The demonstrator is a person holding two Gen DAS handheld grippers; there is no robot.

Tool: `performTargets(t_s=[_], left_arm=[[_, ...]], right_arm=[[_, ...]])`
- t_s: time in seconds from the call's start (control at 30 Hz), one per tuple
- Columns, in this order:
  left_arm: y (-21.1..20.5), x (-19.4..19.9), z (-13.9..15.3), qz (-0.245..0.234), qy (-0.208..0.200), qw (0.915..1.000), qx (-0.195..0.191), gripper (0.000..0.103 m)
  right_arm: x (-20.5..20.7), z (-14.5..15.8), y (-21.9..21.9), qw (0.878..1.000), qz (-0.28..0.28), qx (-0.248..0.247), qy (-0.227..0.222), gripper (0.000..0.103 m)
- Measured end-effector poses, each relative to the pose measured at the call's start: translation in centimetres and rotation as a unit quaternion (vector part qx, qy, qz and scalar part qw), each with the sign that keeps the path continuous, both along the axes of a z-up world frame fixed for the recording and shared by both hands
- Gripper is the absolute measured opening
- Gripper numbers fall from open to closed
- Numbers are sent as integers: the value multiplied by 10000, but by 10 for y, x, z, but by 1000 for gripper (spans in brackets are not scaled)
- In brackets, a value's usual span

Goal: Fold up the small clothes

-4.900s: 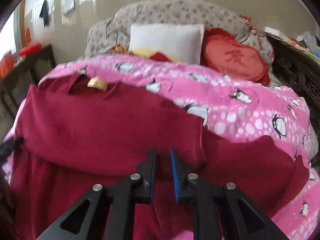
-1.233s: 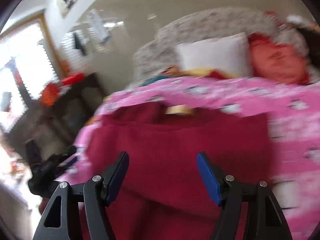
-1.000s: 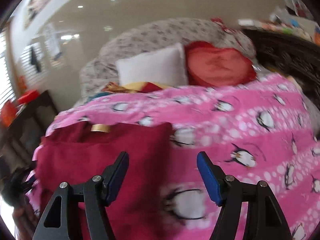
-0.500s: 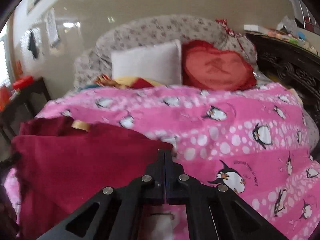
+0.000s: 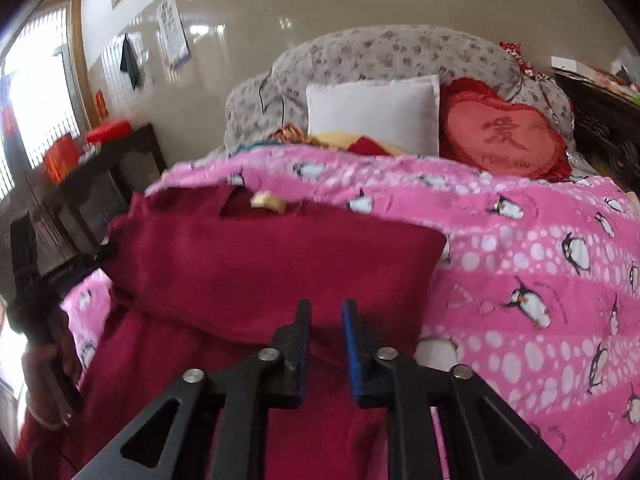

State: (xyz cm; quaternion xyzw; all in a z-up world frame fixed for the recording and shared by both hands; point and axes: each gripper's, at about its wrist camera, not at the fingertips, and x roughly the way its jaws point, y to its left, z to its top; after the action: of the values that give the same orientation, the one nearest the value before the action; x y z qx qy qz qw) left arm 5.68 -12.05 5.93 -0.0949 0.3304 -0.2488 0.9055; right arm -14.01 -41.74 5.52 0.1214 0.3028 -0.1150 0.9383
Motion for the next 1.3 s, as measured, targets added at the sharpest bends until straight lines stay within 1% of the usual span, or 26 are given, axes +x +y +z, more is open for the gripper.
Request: performTargets(t_s=[0.03,0.07,0.1,0.13,0.17,0.27,0.33,0.37,0.43,0.5,0.53,0.63,0.7,0.77,0.8,0.83,0.87,0.9,0.97,1.03,1.07,1.13,1.17,1.23,1.27,1.3], left_arm=[[-4,5,-7,49,117,9998,179,34],[-5,11,-16,88,275,9993,240,37],[-4,17,-23,118,427,9988,204,43],[0,21,-28,157,501,9985,136,50],[3,21,-29,183,524,9984,88,53],[12,16,-26,111,599,9981,-74,54],[20,6,-20,87,683,9976,-120,54],[23,0,-18,44,696,9975,-149,54],[28,-16,-12,-125,794,9967,-121,54],[29,-32,-7,-236,839,9962,-94,54],[33,-44,-5,-296,832,9961,-81,55],[44,-73,-6,-392,877,9954,64,55],[55,-95,-11,-405,991,9942,114,55],[65,-111,-18,-385,1113,9929,171,57],[70,-118,-21,-386,1181,9921,197,57],[75,-128,-25,-398,1252,9911,206,57],[78,-134,-28,-406,1295,9905,213,57],[81,-141,-30,-420,1334,9899,237,57],[86,-152,-35,-399,1375,9893,280,57],[86,-162,-43,-434,1457,9876,394,57],[87,-166,-45,-445,1463,9874,413,57],[90,-177,-46,-459,1418,9879,430,57],[91,-180,-45,-497,1427,9876,421,57],[96,-188,-42,-593,1515,9861,324,57],[99,-191,-42,-619,1571,9853,255,58],[102,-195,-42,-650,1631,9843,196,62]], right_arm=[[3,-9,0,9999,-37,-10,114,21],[5,-20,-3,9995,-93,1,300,20],[9,-31,-6,9993,-29,50,361,20],[9,-35,-8,9997,4,54,248,20],[8,-35,-7,9998,-3,53,202,20],[0,-22,0,9996,-47,-23,267,21],[-16,-11,8,9997,-12,-54,237,23],[-31,-5,12,9998,69,-33,168,25],[-52,3,18,9999,145,-1,75,30],[-74,7,18,9999,122,62,69,42],[-83,7,18,9999,65,120,81,44],[-94,-6,18,9994,24,294,166,45],[-94,-26,17,9976,36,636,259,46],[-89,-50,16,9940,43,984,471,46],[-86,-64,17,9913,111,1168,600,45],[-87,-71,21,9914,180,1157,576,40],[-89,-71,25,9941,207,951,483,13],[-91,-70,30,9957,269,711,520,8],[-96,-63,31,9973,301,518,426,8],[-95,-67,25,9980,-26,295,562,8],[-96,-71,22,9974,-44,431,576,8],[-106,-67,22,9967,-35,701,412,8],[-116,-63,23,9959,-15,870,246,9],[-140,-56,24,9913,158,1303,2,25],[-155,-55,27,9880,330,1506,-16,48],[-167,-57,32,9857,431,1630,41,55]])
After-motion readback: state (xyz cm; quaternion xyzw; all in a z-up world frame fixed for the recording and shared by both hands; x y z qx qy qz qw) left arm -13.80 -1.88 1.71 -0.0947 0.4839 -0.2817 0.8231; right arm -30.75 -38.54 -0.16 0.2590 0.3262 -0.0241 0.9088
